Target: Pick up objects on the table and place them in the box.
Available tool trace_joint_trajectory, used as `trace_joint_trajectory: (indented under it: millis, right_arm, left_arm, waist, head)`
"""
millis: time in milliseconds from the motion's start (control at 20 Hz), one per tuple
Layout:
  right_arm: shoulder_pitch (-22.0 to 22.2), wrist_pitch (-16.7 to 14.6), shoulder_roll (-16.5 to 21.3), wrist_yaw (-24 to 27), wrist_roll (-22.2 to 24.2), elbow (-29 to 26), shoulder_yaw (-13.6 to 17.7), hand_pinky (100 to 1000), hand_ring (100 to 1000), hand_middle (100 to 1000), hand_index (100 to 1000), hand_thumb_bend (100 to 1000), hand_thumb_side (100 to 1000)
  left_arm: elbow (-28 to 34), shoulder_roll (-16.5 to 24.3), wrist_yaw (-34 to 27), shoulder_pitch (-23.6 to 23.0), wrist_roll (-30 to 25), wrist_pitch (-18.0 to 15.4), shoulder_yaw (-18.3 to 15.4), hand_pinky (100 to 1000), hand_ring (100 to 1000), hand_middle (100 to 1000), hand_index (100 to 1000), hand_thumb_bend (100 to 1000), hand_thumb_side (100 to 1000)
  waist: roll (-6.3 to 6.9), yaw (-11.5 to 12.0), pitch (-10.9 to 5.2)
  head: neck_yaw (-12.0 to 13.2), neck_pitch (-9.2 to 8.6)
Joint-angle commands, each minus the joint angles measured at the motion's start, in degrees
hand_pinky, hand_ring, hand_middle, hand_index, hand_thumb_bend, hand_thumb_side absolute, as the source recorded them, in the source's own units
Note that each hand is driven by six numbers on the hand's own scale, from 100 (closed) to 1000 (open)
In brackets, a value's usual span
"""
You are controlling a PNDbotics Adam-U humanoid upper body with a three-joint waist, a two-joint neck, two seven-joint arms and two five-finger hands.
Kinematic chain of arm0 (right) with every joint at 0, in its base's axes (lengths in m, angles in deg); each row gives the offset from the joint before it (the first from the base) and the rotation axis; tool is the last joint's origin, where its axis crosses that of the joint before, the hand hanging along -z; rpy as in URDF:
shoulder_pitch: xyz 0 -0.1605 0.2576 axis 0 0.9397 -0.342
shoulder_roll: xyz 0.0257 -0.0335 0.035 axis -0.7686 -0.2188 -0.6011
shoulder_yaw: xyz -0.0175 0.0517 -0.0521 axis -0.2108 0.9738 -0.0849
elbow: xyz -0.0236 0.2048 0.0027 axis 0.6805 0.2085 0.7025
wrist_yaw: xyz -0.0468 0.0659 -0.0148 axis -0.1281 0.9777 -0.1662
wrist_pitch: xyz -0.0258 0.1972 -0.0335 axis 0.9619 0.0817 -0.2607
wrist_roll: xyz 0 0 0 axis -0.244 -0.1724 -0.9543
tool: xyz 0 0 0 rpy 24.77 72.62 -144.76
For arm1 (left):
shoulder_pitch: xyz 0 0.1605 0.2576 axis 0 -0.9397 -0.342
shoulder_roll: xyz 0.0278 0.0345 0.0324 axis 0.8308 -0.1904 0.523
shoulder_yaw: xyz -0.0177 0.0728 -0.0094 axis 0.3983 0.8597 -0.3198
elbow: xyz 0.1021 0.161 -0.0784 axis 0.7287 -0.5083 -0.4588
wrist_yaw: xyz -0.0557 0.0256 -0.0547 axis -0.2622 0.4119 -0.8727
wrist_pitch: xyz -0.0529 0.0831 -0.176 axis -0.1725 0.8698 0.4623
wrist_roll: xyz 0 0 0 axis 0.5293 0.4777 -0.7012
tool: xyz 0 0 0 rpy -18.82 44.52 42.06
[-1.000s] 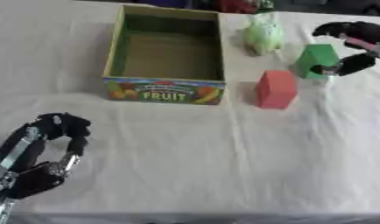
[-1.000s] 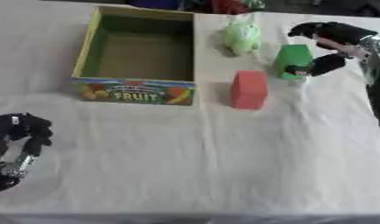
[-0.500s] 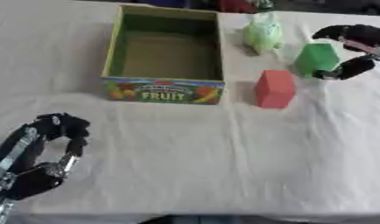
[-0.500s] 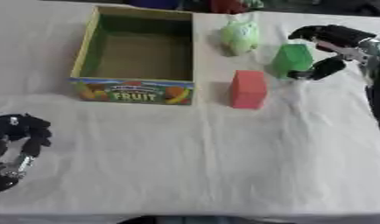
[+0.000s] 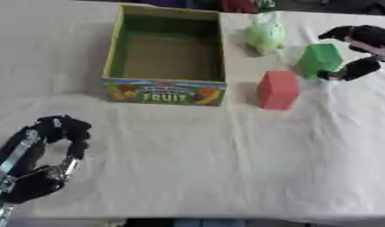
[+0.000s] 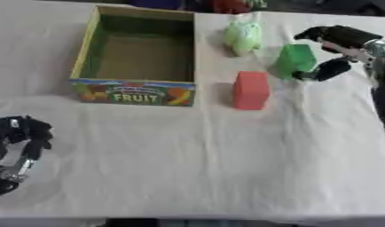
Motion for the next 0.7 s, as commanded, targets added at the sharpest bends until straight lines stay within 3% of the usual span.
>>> trace_joint_trajectory:
  millis: [50,350,500,650,700]
  right_arm:
    - [-0.61,0.16,2.43,-0.54,-0.78,-0.26,0.34,732,809,815,1000,451,598]
    - [-0.53,-0.19,2.37,-0.32,-1.85,-0.73,0.27,644,670,674,984,456,642]
    - [-0.48,-0.17,2.38,-0.32,-2.46,-0.95,0.24,608,592,601,974,380,623]
    - [-0.45,-0.12,2.38,-0.39,-2.77,-0.94,0.19,606,588,598,974,376,620]
    - [-0.44,-0.1,2.38,-0.38,-2.91,-1.0,0.2,568,520,524,961,304,583]
  left_arm:
    - [0.83,1.04,0.0,0.59,-0.24,0.01,-0.12,592,533,552,737,100,394]
    - [0.75,1.02,-0.05,0.62,-0.25,0.08,-0.1,592,533,552,736,100,395]
    - [0.73,1.02,-0.07,0.64,-0.26,0.09,-0.11,592,533,552,736,100,394]
    - [0.74,1.03,-0.09,0.64,-0.26,0.09,-0.13,592,533,552,736,100,393]
    - [0.71,1.02,-0.15,0.63,-0.27,0.13,-0.12,593,533,552,737,100,393]
  waist:
    - [0.01,0.05,-0.81]
    - [-0.11,0.06,-0.83]
    - [-0.15,0.1,-0.86]
    - [-0.16,0.11,-0.87]
    - [-0.17,0.11,-0.87]
  head:
    - [-0.2,-0.11]
    - [-0.34,0.04]
    - [-0.38,0.07]
    - [-0.39,0.07]
    - [-0.43,0.09]
